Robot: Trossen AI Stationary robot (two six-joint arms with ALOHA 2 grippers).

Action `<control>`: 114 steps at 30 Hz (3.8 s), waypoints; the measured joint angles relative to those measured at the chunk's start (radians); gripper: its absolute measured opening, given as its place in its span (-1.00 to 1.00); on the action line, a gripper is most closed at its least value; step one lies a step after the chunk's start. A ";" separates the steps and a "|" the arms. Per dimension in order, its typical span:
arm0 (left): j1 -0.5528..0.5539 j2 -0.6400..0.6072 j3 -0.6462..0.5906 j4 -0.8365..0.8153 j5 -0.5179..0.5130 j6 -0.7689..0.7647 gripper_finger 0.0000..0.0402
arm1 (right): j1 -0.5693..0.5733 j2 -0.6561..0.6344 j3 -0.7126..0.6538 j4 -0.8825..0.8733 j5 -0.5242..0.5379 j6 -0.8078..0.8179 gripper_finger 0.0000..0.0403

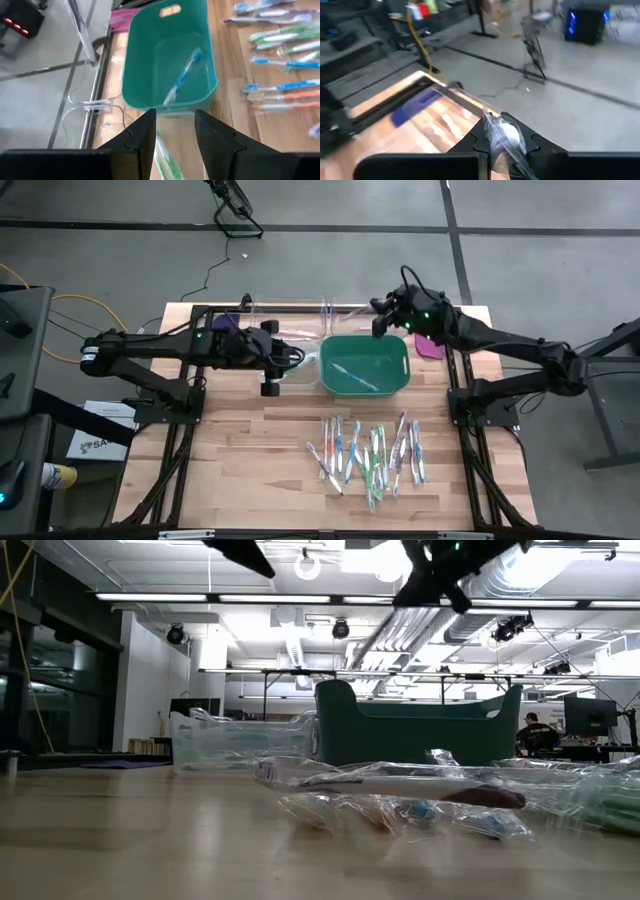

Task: Pick & Place Toothbrushes
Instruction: Put the purple toothbrush into the right transparent bin

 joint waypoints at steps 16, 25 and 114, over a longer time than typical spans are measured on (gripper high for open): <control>0.000 0.000 0.000 -0.022 -0.022 -0.012 -0.35 | -0.201 0.267 0.000 -0.003 -0.078 0.266 -0.88; 0.000 0.000 0.000 -0.028 -0.024 -0.012 -0.35 | -0.200 0.322 0.000 -0.019 -0.098 0.420 -0.87; -0.180 0.422 -0.072 0.110 0.312 0.335 -0.02 | 0.352 -0.263 0.001 -0.653 -0.385 -0.238 -0.15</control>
